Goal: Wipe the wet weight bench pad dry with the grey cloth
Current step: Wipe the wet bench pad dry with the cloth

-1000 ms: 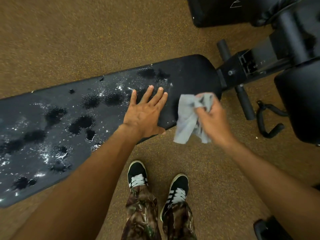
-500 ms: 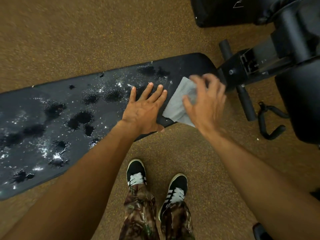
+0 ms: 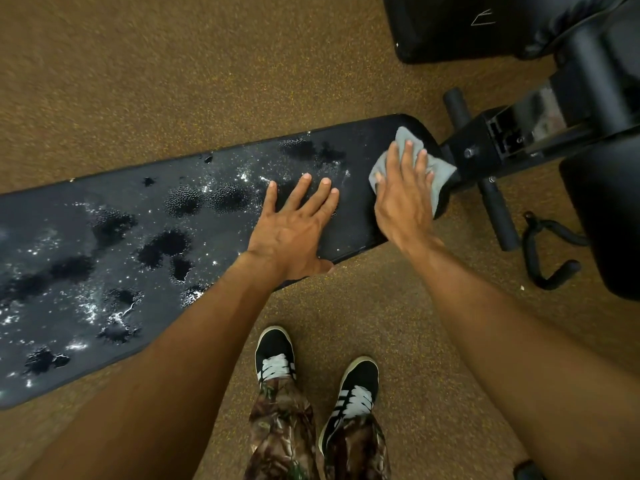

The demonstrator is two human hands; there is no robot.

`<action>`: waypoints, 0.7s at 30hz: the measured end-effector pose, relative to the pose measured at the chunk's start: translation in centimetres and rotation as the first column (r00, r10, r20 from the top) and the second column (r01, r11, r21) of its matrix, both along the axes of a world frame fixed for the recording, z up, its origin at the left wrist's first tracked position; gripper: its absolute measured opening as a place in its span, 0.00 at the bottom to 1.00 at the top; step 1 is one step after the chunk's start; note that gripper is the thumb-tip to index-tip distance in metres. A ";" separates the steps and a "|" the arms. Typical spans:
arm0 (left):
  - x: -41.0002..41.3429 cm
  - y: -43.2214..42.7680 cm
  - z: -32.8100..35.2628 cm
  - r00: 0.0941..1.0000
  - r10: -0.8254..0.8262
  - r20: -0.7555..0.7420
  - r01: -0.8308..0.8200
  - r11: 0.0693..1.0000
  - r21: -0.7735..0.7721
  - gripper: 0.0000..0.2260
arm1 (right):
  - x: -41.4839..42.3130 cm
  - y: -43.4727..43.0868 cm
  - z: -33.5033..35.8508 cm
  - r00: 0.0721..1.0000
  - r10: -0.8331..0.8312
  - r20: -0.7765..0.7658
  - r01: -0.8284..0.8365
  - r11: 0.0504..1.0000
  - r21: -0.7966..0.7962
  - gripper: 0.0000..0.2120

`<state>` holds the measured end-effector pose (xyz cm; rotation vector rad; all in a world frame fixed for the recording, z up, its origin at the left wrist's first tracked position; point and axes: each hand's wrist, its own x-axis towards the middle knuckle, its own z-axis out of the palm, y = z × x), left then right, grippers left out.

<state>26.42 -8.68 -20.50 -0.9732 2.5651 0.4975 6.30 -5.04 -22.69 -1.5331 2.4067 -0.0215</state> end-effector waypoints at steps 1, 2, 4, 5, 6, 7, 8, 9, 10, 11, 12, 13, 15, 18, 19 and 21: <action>0.0 0.0 0.0 1.000 -0.001 0.000 0.001 1.000 0.002 0.54 | -0.2 -1.4 0.0 1.000 -0.005 0.003 0.005 1.000 -0.016 0.27; 0.0 0.0 0.0 1.000 -0.003 0.001 0.003 1.000 0.001 0.54 | -0.2 -2.6 0.0 1.000 0.002 0.000 -0.002 0.999 -0.034 0.27; 0.0 -0.1 0.0 1.000 -0.007 0.007 0.007 1.000 0.002 0.54 | 0.3 -4.2 -0.4 0.997 0.080 0.015 -0.079 0.995 -0.065 0.26; 0.0 0.0 0.0 1.000 -0.004 0.007 0.004 1.000 0.005 0.54 | 0.7 -4.2 -0.5 0.988 0.150 0.033 -0.147 0.986 -0.077 0.26; -0.1 0.0 0.0 1.000 -0.001 0.007 0.001 1.000 0.004 0.54 | 1.2 -3.7 -0.5 0.970 0.237 0.047 -0.232 0.969 -0.090 0.26; -0.1 0.0 0.0 1.000 -0.001 0.012 0.001 1.000 -0.001 0.54 | 1.5 -2.6 -0.4 0.945 0.322 0.062 -0.315 0.944 -0.099 0.26; -0.2 0.1 0.1 1.000 -0.004 0.021 0.004 1.000 -0.007 0.54 | 1.5 -1.2 -0.2 0.916 0.392 0.081 -0.384 0.918 -0.101 0.26; -0.2 0.2 0.1 1.000 -0.007 0.030 0.007 1.000 -0.016 0.54 | 1.1 0.4 0.1 0.890 0.446 0.092 -0.438 0.894 -0.096 0.26; -0.2 0.3 0.1 0.999 -0.008 0.038 0.009 1.000 -0.027 0.54 | 0.6 2.0 0.4 0.876 0.474 0.090 -0.468 0.880 -0.078 0.26; -0.1 0.3 0.2 0.999 -0.009 0.044 0.011 0.999 -0.033 0.54 | -0.2 3.2 0.8 0.879 0.471 0.079 -0.469 0.882 -0.039 0.27; -0.1 0.3 0.2 0.999 -0.009 0.046 0.011 0.999 -0.034 0.53 | -1.2 3.9 1.2 0.897 0.437 0.063 -0.438 0.899 0.006 0.27; 0.0 0.4 0.3 0.999 -0.006 0.046 0.007 0.999 -0.031 0.53 | -2.3 3.8 1.4 0.925 0.376 0.048 -0.378 0.925 0.046 0.27; -0.1 0.5 0.4 0.999 0.002 0.041 -0.001 1.000 -0.026 0.53 | -3.7 1.8 1.5 0.970 0.241 0.029 -0.243 0.968 0.062 0.27; -0.3 0.6 0.4 0.999 0.006 0.044 -0.005 1.000 -0.018 0.52 | -3.3 -3.8 1.0 0.988 0.148 0.043 -0.149 0.989 0.006 0.26; -0.3 0.5 0.4 0.999 0.006 0.048 -0.005 1.000 -0.017 0.52 | -2.3 -5.4 0.8 0.981 0.184 0.064 -0.184 0.983 -0.012 0.25; -0.3 0.4 0.4 0.999 0.001 0.052 0.000 1.000 -0.016 0.52 | 0.2 -7.0 0.4 0.938 0.331 0.103 -0.327 0.943 -0.059 0.25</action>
